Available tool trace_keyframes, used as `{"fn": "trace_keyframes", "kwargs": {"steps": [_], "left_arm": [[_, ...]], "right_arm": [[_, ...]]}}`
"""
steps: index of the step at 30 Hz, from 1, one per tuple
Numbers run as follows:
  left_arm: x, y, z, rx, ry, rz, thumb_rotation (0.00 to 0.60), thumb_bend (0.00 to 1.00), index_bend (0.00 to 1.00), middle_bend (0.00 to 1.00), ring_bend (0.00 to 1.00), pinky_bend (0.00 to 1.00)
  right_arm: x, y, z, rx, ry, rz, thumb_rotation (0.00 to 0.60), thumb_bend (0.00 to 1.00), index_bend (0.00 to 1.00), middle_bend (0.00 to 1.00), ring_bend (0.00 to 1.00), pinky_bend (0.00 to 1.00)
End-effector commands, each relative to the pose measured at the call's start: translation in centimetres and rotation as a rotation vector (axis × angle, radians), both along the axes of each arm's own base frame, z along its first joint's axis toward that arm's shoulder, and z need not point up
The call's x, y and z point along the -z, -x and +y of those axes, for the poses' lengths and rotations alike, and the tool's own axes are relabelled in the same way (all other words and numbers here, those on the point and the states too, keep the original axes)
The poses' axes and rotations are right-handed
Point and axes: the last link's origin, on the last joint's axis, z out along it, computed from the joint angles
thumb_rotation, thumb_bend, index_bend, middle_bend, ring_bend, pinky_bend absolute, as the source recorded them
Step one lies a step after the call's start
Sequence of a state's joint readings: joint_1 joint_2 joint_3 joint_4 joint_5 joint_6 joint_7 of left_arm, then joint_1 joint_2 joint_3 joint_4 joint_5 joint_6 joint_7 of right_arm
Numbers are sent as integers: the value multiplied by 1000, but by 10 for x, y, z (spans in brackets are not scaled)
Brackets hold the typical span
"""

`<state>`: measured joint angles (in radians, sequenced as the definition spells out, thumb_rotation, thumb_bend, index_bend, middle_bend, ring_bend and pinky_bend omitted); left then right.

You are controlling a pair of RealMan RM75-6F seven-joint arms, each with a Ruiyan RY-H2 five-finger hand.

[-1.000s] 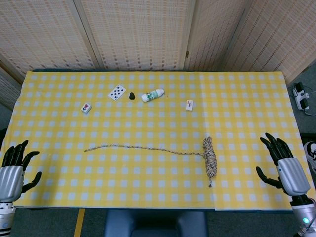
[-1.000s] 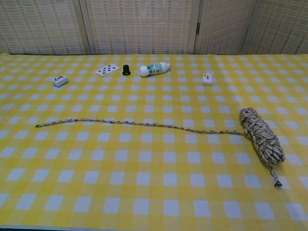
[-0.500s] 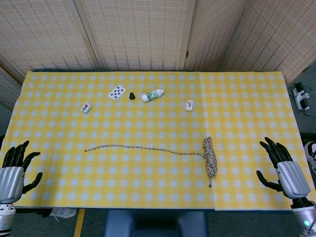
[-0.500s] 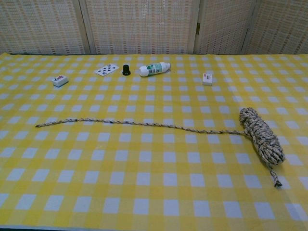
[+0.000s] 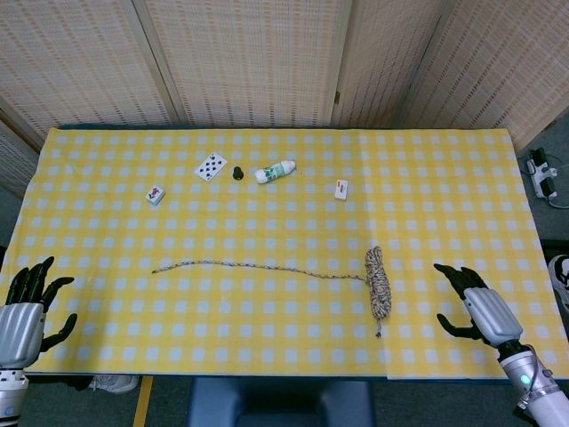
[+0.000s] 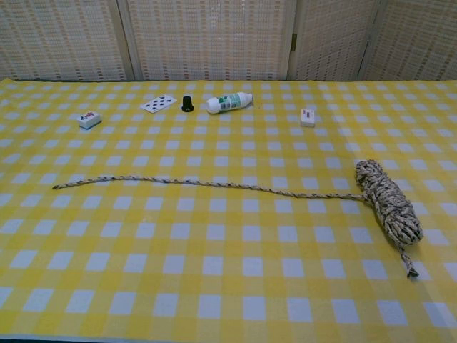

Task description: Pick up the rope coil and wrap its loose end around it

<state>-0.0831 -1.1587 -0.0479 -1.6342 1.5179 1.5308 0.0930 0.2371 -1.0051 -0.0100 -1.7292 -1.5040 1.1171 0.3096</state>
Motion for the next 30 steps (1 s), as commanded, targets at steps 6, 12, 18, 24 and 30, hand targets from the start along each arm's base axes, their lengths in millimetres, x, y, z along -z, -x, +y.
{"fn": "trace_keyframes", "kwargs": {"steps": [6, 12, 18, 24, 30], "left_arm": [[3, -1, 2, -1, 13, 3, 600, 359, 295, 47, 32, 0], [6, -1, 3, -5, 26, 4, 600, 359, 295, 47, 32, 0], [8, -2, 6, -4, 35, 7, 600, 359, 295, 47, 33, 0], [11, -3, 8, -3, 48, 8, 600, 359, 295, 46, 34, 0], [11, -3, 9, -5, 48, 10, 600, 359, 295, 46, 34, 0]], "right_arm": [[22, -10, -31, 40, -93, -77, 319, 776, 0, 135, 104, 13], [35, -10, -46, 69, -130, -108, 294, 776, 0, 123, 103, 13], [48, -8, -59, 93, -163, -111, 288, 776, 0, 130, 99, 14], [69, -10, -70, 97, -212, -105, 286, 776, 0, 137, 100, 14], [90, -22, -87, 62, -257, -81, 285, 776, 0, 139, 97, 14]]}}
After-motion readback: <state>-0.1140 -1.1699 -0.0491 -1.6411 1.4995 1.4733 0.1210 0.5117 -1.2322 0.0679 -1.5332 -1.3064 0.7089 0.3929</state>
